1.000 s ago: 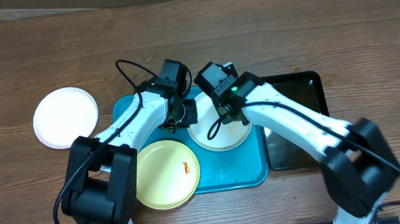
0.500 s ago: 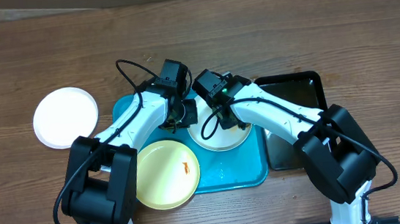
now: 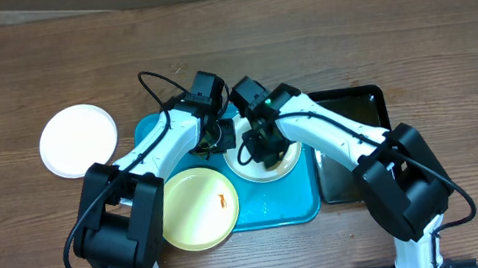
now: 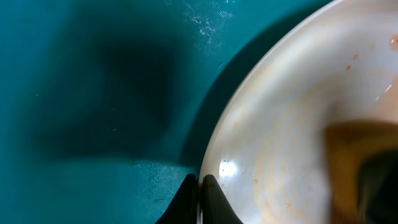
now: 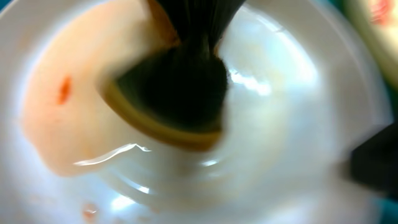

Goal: Clean dirty plates on tray and stack at the side
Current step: 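Wipe the white plate surface with the sponge in the right gripper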

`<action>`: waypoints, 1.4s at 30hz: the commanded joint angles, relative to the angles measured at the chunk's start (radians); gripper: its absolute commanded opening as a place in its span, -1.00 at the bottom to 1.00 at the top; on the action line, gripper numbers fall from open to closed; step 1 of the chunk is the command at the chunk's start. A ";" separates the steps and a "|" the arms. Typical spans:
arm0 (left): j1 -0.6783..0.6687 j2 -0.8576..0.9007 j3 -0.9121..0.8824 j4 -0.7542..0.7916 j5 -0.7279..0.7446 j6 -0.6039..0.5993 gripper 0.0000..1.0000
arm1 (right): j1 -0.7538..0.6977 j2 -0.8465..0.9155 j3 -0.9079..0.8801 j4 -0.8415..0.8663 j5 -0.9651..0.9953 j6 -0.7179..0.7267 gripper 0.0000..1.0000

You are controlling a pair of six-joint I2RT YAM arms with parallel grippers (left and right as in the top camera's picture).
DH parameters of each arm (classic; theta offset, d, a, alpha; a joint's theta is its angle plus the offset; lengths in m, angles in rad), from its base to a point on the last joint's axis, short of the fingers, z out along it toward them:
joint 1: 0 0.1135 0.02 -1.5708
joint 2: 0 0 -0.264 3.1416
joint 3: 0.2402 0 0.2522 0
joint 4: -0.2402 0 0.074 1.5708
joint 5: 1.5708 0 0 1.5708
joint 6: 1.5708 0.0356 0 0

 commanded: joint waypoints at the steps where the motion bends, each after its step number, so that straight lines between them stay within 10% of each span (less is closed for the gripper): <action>1: -0.003 0.013 0.010 0.001 0.001 -0.014 -0.92 | -0.030 -0.003 0.147 -0.045 -0.101 -0.023 -0.92; 12: -0.003 0.013 0.010 0.000 0.001 -0.014 -0.91 | -0.154 -0.015 0.291 -0.217 -0.100 -0.067 -0.92; 36: -0.003 0.013 0.010 0.000 0.000 -0.013 -0.92 | -0.193 -0.014 -0.143 0.202 0.041 -0.250 -0.92; 42: -0.003 0.013 0.010 0.001 0.000 -0.013 -0.92 | -0.193 -0.014 -0.189 0.189 -0.272 -0.294 -0.92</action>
